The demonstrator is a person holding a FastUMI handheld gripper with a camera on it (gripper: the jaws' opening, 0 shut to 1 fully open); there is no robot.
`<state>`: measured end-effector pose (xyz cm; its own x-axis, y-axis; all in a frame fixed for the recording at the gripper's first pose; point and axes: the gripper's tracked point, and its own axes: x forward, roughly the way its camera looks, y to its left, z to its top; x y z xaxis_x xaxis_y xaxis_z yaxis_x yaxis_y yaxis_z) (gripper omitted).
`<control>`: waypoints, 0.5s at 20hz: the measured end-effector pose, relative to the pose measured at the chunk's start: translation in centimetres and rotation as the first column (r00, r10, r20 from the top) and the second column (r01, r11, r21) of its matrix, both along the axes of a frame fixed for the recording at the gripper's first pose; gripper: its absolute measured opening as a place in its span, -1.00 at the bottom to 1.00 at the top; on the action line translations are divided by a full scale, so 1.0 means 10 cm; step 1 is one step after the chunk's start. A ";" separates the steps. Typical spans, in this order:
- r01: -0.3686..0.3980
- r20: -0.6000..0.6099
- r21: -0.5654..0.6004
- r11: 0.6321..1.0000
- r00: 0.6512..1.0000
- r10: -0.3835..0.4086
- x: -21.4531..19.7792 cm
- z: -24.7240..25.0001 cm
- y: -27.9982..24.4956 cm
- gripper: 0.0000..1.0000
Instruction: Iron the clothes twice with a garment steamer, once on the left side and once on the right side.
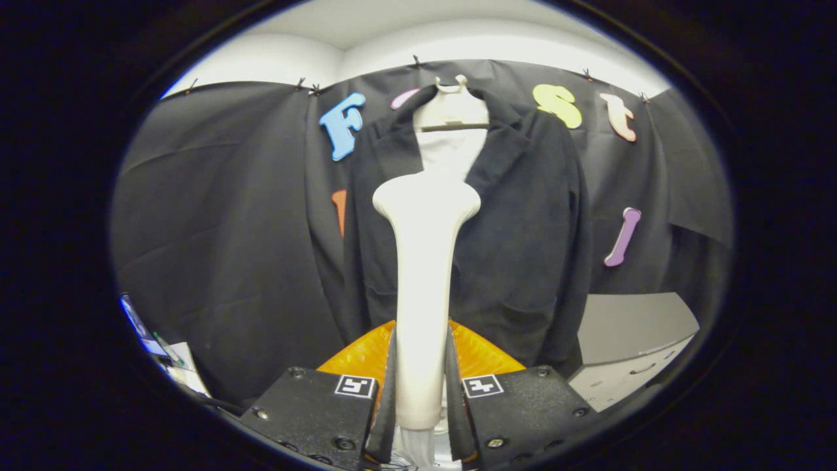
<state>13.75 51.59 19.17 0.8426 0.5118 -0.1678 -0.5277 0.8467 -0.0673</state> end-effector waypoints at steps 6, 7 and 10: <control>-0.061 0.055 -0.024 0.998 0.997 0.062 0.02 0.21 0.63 -0.29; -0.066 0.067 -0.032 0.997 0.995 0.068 0.04 0.22 0.69 -0.29; -0.062 0.075 -0.041 0.997 0.995 0.065 0.14 0.22 0.81 -0.29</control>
